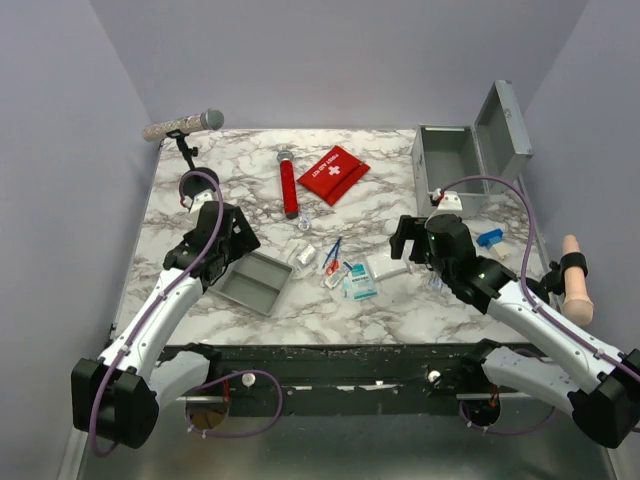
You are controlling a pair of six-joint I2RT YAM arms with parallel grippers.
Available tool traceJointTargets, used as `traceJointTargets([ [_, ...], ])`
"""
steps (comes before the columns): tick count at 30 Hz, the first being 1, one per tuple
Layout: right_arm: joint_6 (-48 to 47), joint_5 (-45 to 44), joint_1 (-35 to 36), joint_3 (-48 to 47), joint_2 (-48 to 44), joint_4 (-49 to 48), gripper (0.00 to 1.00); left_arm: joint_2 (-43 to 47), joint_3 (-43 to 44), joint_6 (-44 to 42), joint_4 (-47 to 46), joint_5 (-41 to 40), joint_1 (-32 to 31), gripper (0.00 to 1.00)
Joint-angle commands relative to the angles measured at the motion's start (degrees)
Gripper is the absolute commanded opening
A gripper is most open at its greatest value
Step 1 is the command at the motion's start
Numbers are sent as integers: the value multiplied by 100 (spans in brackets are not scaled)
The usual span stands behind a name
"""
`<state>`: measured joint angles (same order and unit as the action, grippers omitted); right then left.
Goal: Organize the medicine kit
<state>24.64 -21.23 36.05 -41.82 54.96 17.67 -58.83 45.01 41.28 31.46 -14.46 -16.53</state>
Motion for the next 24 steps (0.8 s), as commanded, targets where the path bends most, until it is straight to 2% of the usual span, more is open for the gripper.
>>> traceJointTargets([
  [1, -21, 128, 25, -115, -29, 43, 100, 161, -62, -120, -87, 188, -8, 99],
  [9, -39, -144, 25, -62, -29, 350, 100, 284, -229, 196, -473, 426, -16, 99],
  [14, -65, -30, 25, -81, -178, 387, 100, 1056, -1273, 802, -1597, 172, -8, 99],
  [16, -91, 84, 25, -2, -231, 308, 100, 1373, -1451, 856, -1740, 249, 1, 99],
  [20, -100, 383, 25, 86, -293, 211, 100, 1366, -1031, 215, -1311, 611, 1, 99],
  [24, 31, 637, 25, 253, -302, -17, 100, 971, -539, 12, -512, 190, 10, 99],
])
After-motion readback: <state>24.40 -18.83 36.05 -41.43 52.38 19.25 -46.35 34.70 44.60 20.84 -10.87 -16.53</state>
